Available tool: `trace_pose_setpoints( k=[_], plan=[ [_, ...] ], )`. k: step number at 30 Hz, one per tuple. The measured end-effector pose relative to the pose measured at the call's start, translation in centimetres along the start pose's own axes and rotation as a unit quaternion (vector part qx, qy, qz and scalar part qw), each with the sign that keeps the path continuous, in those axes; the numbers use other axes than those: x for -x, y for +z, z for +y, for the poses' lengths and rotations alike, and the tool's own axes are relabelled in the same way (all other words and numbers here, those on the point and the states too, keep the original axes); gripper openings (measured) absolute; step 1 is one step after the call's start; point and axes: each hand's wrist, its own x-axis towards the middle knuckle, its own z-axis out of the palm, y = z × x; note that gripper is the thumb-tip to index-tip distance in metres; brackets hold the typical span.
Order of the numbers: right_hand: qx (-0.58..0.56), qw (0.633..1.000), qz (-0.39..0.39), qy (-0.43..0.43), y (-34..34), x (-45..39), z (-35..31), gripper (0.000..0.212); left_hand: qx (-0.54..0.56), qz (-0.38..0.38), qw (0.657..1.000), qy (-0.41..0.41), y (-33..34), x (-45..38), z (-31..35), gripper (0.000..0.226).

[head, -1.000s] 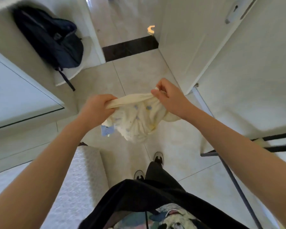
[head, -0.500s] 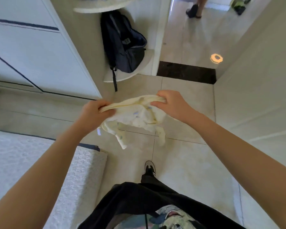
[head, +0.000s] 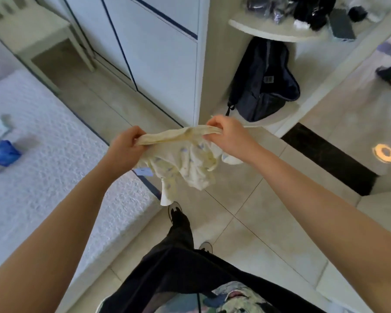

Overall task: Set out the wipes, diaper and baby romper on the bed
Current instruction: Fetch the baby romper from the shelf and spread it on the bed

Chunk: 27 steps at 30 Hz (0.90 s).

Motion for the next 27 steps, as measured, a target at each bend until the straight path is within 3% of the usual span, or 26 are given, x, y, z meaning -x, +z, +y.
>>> trace_pose_setpoints(
  k=[6, 9, 13, 17, 23, 27],
  plan=[
    [0.068, 0.995, -0.057, -0.046, 3.2, -10.1, -4.6, 0.010, -0.002, 0.088, 0.995, -0.038, -5.3, -3.9, -5.0, 0.014],
    [0.068, 0.993, -0.075, -0.056, 5.1, -14.7, -6.7, 0.007, -0.009, 0.097, 0.992, -0.078, -8.3, -5.9, -7.7, 0.023],
    [0.077, 0.989, -0.101, -0.072, 7.2, -19.9, -8.8, 0.008, 0.005, 0.071, 0.992, -0.104, -12.1, -8.2, -10.8, 0.008],
    [0.084, 0.983, -0.132, -0.095, 9.5, -24.8, -11.0, 0.010, -0.011, 0.108, 0.986, -0.126, -14.5, -10.4, -12.9, 0.020],
    [0.080, 0.971, -0.188, -0.124, 13.6, -32.6, -14.6, 0.015, 0.069, 0.152, 0.968, -0.186, -17.3, -13.1, -16.1, 0.008],
    [0.108, 0.954, -0.228, -0.160, 15.9, -38.6, -17.3, 0.026, 0.051, 0.175, 0.954, -0.239, -19.3, -15.2, -18.2, 0.010]
  ],
)
